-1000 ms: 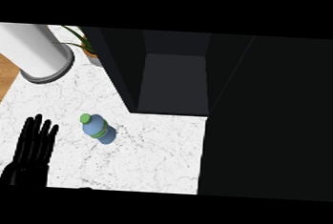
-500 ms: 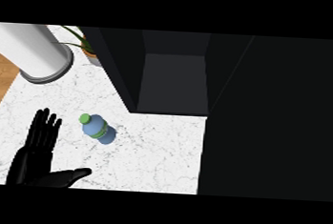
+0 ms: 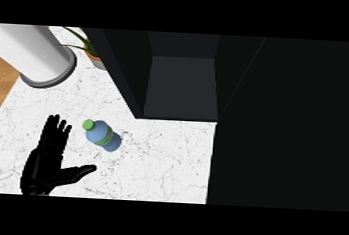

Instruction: Pick up the bottled water, place it into the cabinet and close the cabinet

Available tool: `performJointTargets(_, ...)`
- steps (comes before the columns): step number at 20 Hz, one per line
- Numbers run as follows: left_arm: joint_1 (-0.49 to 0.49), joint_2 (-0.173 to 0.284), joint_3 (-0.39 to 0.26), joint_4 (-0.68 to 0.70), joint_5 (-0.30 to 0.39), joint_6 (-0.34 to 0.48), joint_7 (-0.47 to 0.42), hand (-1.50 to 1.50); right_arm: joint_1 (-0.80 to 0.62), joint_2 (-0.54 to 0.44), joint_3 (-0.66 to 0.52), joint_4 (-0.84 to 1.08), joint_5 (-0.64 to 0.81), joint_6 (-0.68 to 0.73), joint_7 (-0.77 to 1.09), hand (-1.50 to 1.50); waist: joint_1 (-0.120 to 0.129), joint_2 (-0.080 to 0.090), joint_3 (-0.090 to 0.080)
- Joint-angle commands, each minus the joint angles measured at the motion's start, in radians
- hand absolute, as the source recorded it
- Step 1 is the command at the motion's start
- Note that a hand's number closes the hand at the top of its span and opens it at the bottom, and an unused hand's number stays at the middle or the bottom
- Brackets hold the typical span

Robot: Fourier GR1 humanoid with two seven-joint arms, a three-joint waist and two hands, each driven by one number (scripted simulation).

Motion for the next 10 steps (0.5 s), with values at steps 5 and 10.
performJointTargets(5,-0.211,0.005,0.081,0.398,0.045,-0.108,-0.119,-1.5,0.015,-0.027,-0.018,-0.017,-0.037,0.009,0.015,-1.5,-0.007,0.003,-0.001)
performJointTargets(10,-0.289,0.039,0.111,0.576,0.03,-0.165,-0.21,-1.5,0.028,-0.015,0.004,0.023,-0.006,0.005,-0.049,-1.5,-0.006,0.002,0.0)
